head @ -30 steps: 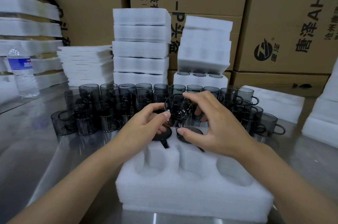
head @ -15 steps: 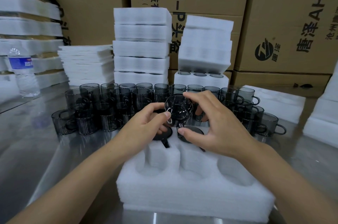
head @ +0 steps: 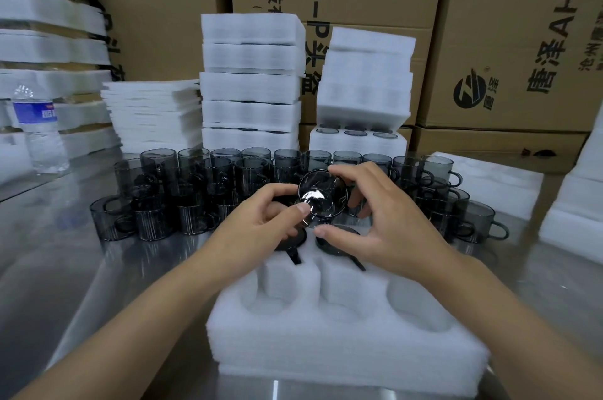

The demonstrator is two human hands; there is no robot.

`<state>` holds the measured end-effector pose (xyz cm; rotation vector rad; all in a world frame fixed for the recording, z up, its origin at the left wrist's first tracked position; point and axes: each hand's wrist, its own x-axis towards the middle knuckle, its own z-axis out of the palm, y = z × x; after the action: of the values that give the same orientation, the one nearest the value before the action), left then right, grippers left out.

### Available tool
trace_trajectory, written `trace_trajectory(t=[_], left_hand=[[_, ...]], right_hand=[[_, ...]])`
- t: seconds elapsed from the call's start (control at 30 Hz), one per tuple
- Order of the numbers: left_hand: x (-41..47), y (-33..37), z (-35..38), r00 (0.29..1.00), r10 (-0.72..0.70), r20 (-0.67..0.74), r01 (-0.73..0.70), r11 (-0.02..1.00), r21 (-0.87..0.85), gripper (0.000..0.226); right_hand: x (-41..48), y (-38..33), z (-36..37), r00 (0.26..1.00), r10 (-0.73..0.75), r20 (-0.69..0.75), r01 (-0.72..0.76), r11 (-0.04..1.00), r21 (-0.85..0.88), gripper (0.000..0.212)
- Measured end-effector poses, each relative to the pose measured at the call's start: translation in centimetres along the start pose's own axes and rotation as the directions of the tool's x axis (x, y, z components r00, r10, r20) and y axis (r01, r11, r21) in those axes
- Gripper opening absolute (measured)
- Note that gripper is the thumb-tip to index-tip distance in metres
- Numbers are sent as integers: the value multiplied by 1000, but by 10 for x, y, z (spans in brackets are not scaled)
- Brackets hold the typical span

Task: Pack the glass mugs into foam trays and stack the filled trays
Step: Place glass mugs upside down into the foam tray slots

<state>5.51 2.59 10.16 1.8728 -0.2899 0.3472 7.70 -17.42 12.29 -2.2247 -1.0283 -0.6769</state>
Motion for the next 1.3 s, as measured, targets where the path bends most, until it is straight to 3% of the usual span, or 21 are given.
trace_trajectory(t=[0.13, 0.27, 0.37, 0.47, 0.57, 0.67, 0.77, 0.83, 0.9, 1.03, 1.2, 1.3], left_hand=[[-2, 4, 2, 1000, 5, 27, -5, 1000, 9, 47], [-4, 4, 1, 998, 23, 54, -22, 999, -23, 52], [-5, 4, -1, 993, 33, 115, -35, 999, 19, 47], [-4, 3, 0, 990, 35, 135, -44, 997, 66, 47], [-5, 3, -1, 990, 33, 140, -44, 996, 73, 40], [-7, 4, -2, 986, 41, 161, -54, 996, 77, 25], [-7, 5, -3, 984, 44, 170, -61, 993, 98, 23], [-7, 5, -3, 984, 46, 175, -65, 992, 105, 22], [-7, 5, -3, 983, 51, 178, -71, 991, 111, 23], [-7, 4, -3, 982, 57, 181, -78, 990, 115, 26], [-8, 7, -2, 981, 54, 188, -79, 989, 125, 26], [-9, 8, -2, 981, 53, 186, -75, 991, 114, 26]], right_hand=[[0, 0, 1, 1000, -2, -5, 2, 1000, 9, 63], [1, 0, 2, 1000, 11, -4, -11, 1000, 24, 65], [2, 0, 0, 993, 116, -23, -114, 990, 79, 60], [6, 3, -6, 961, 277, -26, -264, 938, 225, 41], [9, 14, -18, 902, 401, 160, -431, 821, 373, 36], [9, 28, -35, 847, 403, 346, -522, 753, 402, 48], [5, 43, -48, 825, 362, 434, -544, 715, 439, 45], [3, 50, -53, 830, 324, 454, -547, 632, 550, 35], [0, 55, -56, 835, 294, 465, -543, 573, 613, 41], [-4, 59, -56, 815, 268, 513, -558, 599, 574, 56], [-5, 59, -56, 786, 285, 548, -580, 645, 497, 45], [-6, 60, -57, 784, 289, 549, -574, 673, 466, 53]])
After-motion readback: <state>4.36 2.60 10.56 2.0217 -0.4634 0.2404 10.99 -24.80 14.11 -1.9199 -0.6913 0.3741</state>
